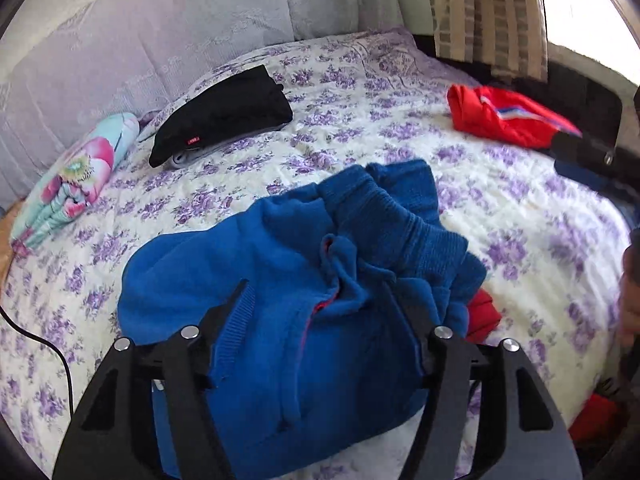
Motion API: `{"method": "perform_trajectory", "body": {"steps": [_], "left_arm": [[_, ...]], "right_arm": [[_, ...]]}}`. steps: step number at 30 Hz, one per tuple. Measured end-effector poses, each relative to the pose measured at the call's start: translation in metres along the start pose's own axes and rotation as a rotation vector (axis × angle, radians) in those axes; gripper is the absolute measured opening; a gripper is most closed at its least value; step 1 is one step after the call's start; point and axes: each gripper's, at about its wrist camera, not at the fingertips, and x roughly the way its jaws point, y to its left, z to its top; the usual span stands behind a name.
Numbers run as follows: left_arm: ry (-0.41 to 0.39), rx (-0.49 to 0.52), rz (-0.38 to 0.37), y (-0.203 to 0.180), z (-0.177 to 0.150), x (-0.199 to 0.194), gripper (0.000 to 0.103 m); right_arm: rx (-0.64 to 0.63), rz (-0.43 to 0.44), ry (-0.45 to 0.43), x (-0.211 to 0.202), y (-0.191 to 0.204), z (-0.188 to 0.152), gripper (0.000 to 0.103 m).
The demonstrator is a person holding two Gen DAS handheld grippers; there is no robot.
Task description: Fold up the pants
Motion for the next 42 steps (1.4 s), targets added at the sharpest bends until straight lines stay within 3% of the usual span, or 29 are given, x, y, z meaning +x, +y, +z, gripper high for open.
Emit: {"method": "perform_trajectory", "body": {"steps": [2,4,7,11,15,16,19,24,27,34,39,42], "left_arm": [[-0.055,-0.022,0.036,0.014,0.002,-0.020,0.064],[-0.104,-0.034,0.084,0.027,0.004,-0.038,0.072],[-0.121,-0.066,0.147,0.050,0.003,-0.050,0.078],[-0.066,-0.142,0.172,0.080,-0.006,-0.037,0.078],[0.062,-0.177,0.136,0.090,-0.028,0.000,0.079],[0.081,-0.177,0.128,0.091,-0.034,0.010,0.080],[0.079,-0.212,0.136,0.094,-0.043,0.019,0.092],[0.086,-0.296,0.031,0.114,-0.044,0.013,0.092],[0.063,-0.316,0.048,0.128,-0.041,-0.003,0.092],[0.086,-0.368,-0.079,0.140,-0.039,-0.017,0.091],[0.147,-0.344,-0.119,0.120,-0.041,0.011,0.091],[0.173,-0.362,-0.130,0.116,-0.047,0.027,0.094]], "right_arm": [[-0.060,0.014,0.007,0.006,0.022,0.008,0.099],[-0.129,0.033,0.016,0.014,0.047,0.015,0.099],[-0.239,0.054,0.034,0.032,0.086,0.019,0.099],[-0.349,0.022,0.079,0.061,0.118,0.013,0.099],[-0.381,-0.113,0.211,0.104,0.103,-0.003,0.099],[-0.370,-0.126,0.279,0.117,0.091,-0.011,0.099],[-0.223,-0.024,0.362,0.129,0.062,-0.012,0.099],[-0.186,0.026,0.343,0.119,0.060,-0.010,0.099],[-0.078,0.098,0.324,0.099,0.048,-0.003,0.099],[0.139,0.242,0.419,0.086,0.018,-0.018,0.099],[0.158,0.285,0.431,0.098,0.022,-0.020,0.099],[0.101,0.271,0.463,0.112,0.030,-0.026,0.099]]}}
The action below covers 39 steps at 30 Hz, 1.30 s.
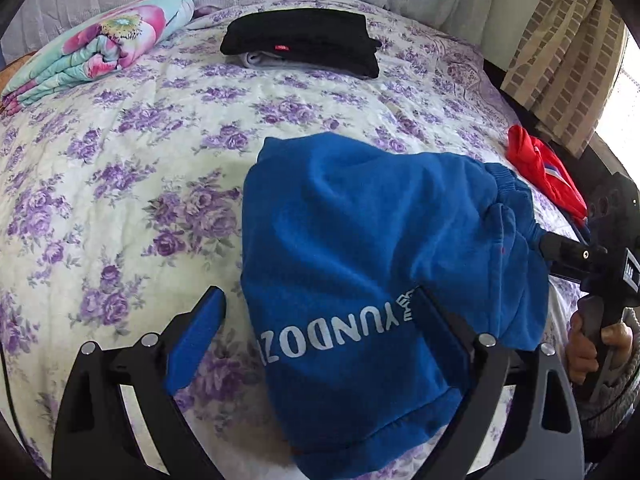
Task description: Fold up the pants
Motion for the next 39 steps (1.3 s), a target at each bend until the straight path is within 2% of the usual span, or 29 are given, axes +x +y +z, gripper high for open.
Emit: {"method": "perform_trajectory", "body": {"steps": [1,2,3,4,6,7,8,10,11,12,14,17,21,27,30,34,39], "left_arm": [[0.009,-0.021,-0.022,0.004,0.000,0.003,0.096],[0.020,-0.051,-0.052,0.010,0.000,0.005,0.096],[0.027,-0.076,-0.078,0.014,0.000,0.006,0.095],[0.028,-0.083,-0.091,0.016,-0.001,0.006,0.095],[0.024,-0.067,-0.083,0.012,0.000,0.006,0.093],[0.020,-0.056,-0.089,0.010,0.000,0.006,0.085],[0.017,-0.046,-0.109,0.008,0.001,0.004,0.073],[0.015,-0.027,-0.140,0.005,0.005,0.002,0.062],[0.013,-0.019,-0.161,0.003,0.007,0.002,0.048],[0.011,-0.016,-0.184,0.002,0.009,0.000,0.043],[-0.015,-0.001,-0.153,-0.004,0.015,-0.006,0.027],[-0.076,0.061,-0.111,-0.015,0.034,-0.024,0.021],[-0.147,0.088,-0.082,-0.020,0.091,-0.040,0.020],[-0.274,0.156,0.019,-0.029,0.201,-0.032,0.020],[-0.313,0.175,0.081,-0.028,0.252,-0.014,0.020],[-0.344,0.151,0.131,-0.010,0.313,0.018,0.020],[-0.329,0.095,0.151,0.020,0.368,0.076,0.021]], "right_arm": [[-0.025,-0.013,0.002,0.003,0.003,-0.001,0.098],[-0.040,-0.019,0.004,0.005,0.006,-0.001,0.092],[-0.051,-0.013,0.012,0.007,0.008,-0.002,0.081],[-0.059,0.006,0.030,0.011,0.011,-0.003,0.074],[-0.082,-0.003,0.042,0.017,0.015,-0.005,0.067],[-0.100,-0.007,0.044,0.018,0.018,-0.005,0.065],[-0.104,-0.006,0.044,0.018,0.018,-0.005,0.061],[-0.108,-0.012,0.038,0.017,0.020,-0.006,0.057],[-0.115,-0.018,0.032,0.016,0.020,-0.006,0.054],[-0.127,-0.027,0.025,0.014,0.022,-0.006,0.051],[-0.158,-0.049,0.011,0.008,0.028,-0.006,0.046],[-0.209,-0.044,-0.011,-0.003,0.042,0.007,0.043],[-0.281,-0.064,-0.077,-0.015,0.063,0.057,0.043],[-0.305,-0.092,-0.212,-0.010,0.076,0.172,0.043],[-0.313,-0.113,-0.270,0.008,0.075,0.228,0.043],[-0.301,-0.121,-0.315,0.047,0.063,0.297,0.043],[-0.206,-0.109,-0.359,0.109,0.028,0.365,0.043]]}}
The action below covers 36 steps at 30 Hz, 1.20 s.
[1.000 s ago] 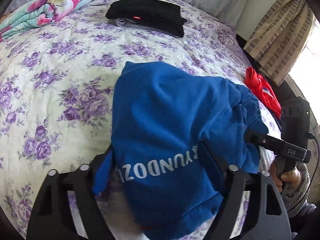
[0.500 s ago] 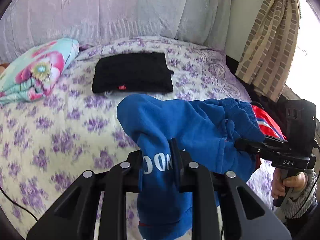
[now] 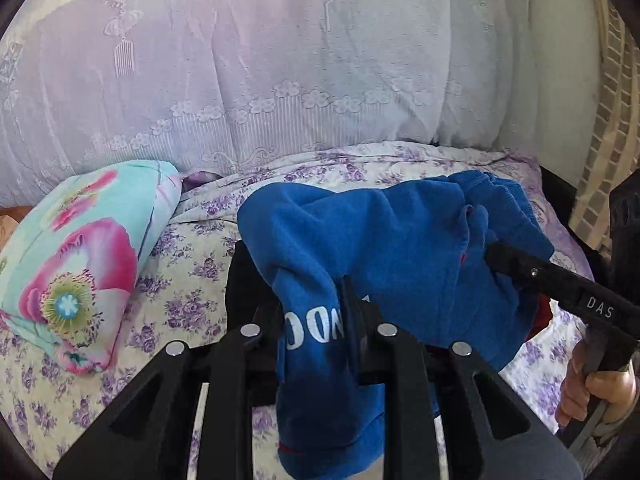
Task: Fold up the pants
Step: 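Carry the folded pants with the left tool onto the black garment and release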
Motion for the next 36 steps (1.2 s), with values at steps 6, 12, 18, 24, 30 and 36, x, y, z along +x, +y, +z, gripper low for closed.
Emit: {"method": "perform_trajectory", "body": {"steps": [6,12,18,24,30,36], "left_arm": [[0.118,-0.115,0.176,0.035,-0.035,0.115,0.083],[0.007,-0.249,0.175,0.050,-0.053,0.102,0.097],[-0.135,-0.227,0.221,0.051,-0.040,0.050,0.096],[-0.049,-0.175,0.095,0.032,-0.036,0.063,0.096],[0.052,-0.196,0.099,0.040,-0.054,0.103,0.099],[0.006,-0.169,0.196,0.040,-0.050,0.083,0.098]], "right_arm": [[-0.049,-0.186,0.019,0.100,-0.041,-0.040,0.068],[-0.064,-0.168,-0.034,0.087,-0.049,-0.035,0.085],[-0.243,-0.189,-0.325,0.023,0.010,-0.026,0.085],[-0.290,-0.080,-0.155,0.065,0.026,-0.031,0.051],[-0.194,-0.091,-0.074,0.085,-0.002,-0.036,0.045],[-0.232,-0.108,-0.141,0.063,0.018,-0.042,0.069]]}}
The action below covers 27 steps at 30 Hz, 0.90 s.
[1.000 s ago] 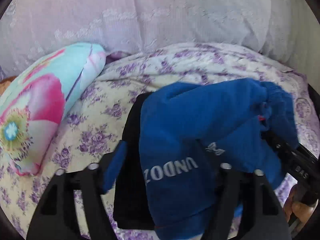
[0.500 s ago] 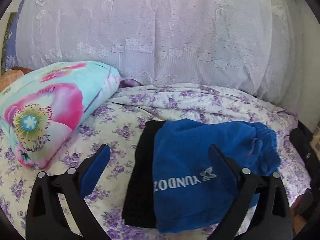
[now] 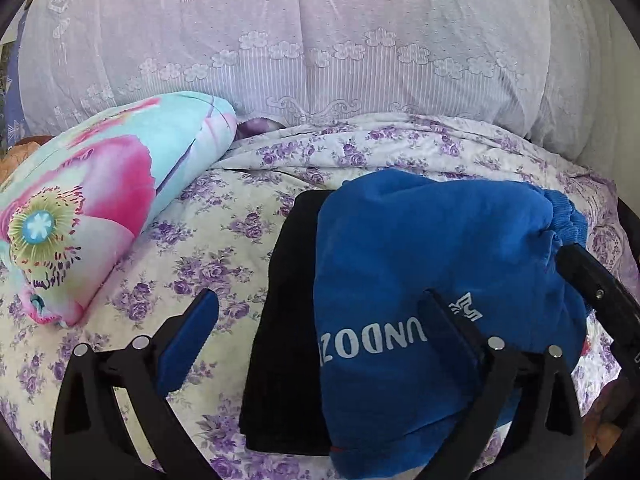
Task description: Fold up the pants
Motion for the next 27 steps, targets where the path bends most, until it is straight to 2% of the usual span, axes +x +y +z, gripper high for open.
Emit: {"method": "perform_trajectory", "body": {"steps": [2,5,7,9,12,15,20,24,27], "left_arm": [[-0.015,0.004,0.019,0.000,0.001,-0.008,0.098],[-0.039,0.027,0.064,0.000,0.001,-0.025,0.098],[-0.057,0.042,0.093,-0.002,-0.002,-0.036,0.098],[-0.065,0.068,0.110,-0.005,-0.005,-0.048,0.098],[-0.055,0.103,0.105,-0.013,-0.014,-0.068,0.098],[-0.058,0.131,0.101,-0.024,-0.023,-0.088,0.098],[-0.013,0.131,0.064,-0.037,-0.036,-0.112,0.098],[-0.003,0.084,0.060,-0.037,-0.045,-0.125,0.098],[-0.007,0.087,0.048,-0.037,-0.047,-0.128,0.098]], "right_arm": [[-0.033,-0.041,-0.023,-0.009,0.007,0.003,0.076],[-0.052,-0.064,-0.026,-0.023,0.013,0.002,0.079],[-0.036,-0.073,-0.024,-0.034,0.013,0.000,0.083],[-0.006,-0.096,-0.023,-0.047,0.012,-0.003,0.093],[0.050,-0.117,-0.019,-0.070,0.010,-0.006,0.099],[0.078,-0.184,-0.038,-0.096,0.015,-0.008,0.099],[0.080,-0.302,-0.034,-0.122,0.027,-0.014,0.099],[0.081,-0.280,-0.017,-0.128,0.030,-0.023,0.099],[0.083,-0.255,0.012,-0.122,0.029,-0.025,0.099]]}}
